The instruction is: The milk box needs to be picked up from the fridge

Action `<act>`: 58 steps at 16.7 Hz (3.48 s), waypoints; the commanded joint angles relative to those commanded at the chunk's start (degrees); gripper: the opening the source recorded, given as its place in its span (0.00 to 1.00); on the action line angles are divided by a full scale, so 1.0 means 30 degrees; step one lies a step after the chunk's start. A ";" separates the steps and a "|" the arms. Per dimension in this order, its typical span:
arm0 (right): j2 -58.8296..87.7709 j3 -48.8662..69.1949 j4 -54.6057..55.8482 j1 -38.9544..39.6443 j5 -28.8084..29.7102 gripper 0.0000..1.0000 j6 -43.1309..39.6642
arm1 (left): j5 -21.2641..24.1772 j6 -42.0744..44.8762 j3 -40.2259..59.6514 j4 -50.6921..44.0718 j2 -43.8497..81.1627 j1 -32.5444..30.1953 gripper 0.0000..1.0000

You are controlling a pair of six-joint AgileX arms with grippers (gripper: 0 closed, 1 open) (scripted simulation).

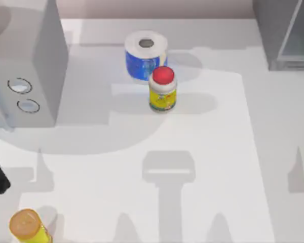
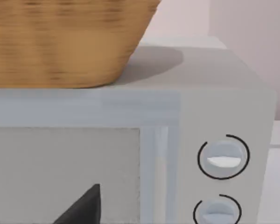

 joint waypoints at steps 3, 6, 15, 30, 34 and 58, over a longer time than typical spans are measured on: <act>0.0177 0.0043 0.0191 -0.0030 -0.0064 1.00 0.0006 | 0.0000 0.0000 0.0000 0.0000 0.0000 0.0000 1.00; 0.1886 0.0438 0.1972 -0.0340 -0.0592 1.00 0.0063 | 0.0000 0.0000 0.0000 0.0000 0.0000 0.0000 1.00; 1.6792 0.1486 1.4564 -0.3234 -0.4019 1.00 0.0594 | 0.0000 0.0000 0.0000 0.0000 0.0000 0.0000 1.00; 3.4241 0.3515 3.0883 -1.0173 -0.9808 1.00 0.0346 | 0.0000 0.0000 0.0000 0.0000 0.0000 0.0000 1.00; 3.4249 0.3518 3.0905 -1.0189 -0.9816 1.00 0.0344 | 0.0000 0.0000 0.0000 0.0000 0.0000 0.0000 1.00; 4.0578 1.7769 2.2830 -0.3827 -0.3171 1.00 0.0261 | 0.0000 0.0000 0.0000 0.0000 0.0000 0.0000 1.00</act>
